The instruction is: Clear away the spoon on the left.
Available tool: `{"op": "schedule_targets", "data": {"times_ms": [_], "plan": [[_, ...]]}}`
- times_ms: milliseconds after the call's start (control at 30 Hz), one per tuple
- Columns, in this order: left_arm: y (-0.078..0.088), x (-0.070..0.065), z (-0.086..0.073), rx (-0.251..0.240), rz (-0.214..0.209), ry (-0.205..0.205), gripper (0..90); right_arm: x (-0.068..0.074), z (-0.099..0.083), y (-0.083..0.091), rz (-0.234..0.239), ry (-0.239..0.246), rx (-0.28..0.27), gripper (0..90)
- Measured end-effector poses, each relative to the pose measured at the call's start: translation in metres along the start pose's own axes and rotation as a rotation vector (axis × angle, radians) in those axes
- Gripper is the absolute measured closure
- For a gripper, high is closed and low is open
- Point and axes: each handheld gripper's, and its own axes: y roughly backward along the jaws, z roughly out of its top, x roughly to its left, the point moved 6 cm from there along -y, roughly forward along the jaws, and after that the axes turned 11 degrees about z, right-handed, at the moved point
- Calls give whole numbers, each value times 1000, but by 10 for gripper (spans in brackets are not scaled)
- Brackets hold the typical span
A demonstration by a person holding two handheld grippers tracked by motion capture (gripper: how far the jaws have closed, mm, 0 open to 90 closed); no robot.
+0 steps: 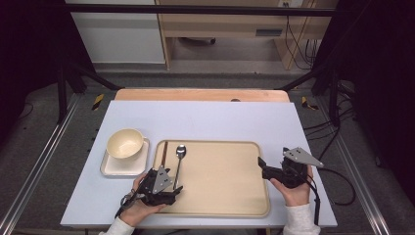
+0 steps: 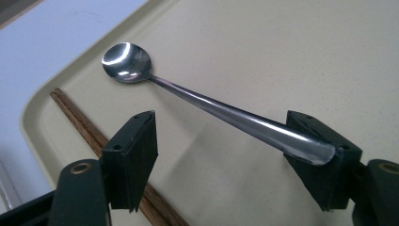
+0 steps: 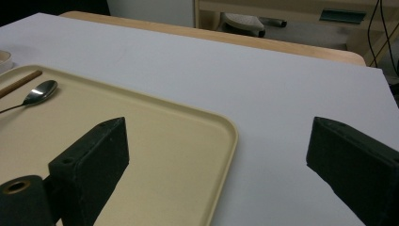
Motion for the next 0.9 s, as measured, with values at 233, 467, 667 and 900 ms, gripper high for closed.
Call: {"op": "schedule_targets", "data": {"times_ms": [233,467,667,900], "plan": [[1,-1,0,5,-1,0,251,0,0,0,0,-4,-1,67],[6,5,6,-19,-7,29,272,0,1,1,0,-3,-2,67],[9,15,18,-66,-10,112,365,0,1,2,1,-2,-3,67],[5,26,29,-76,-23,166,600,0,1,1,0,-1,-4,67]]}}
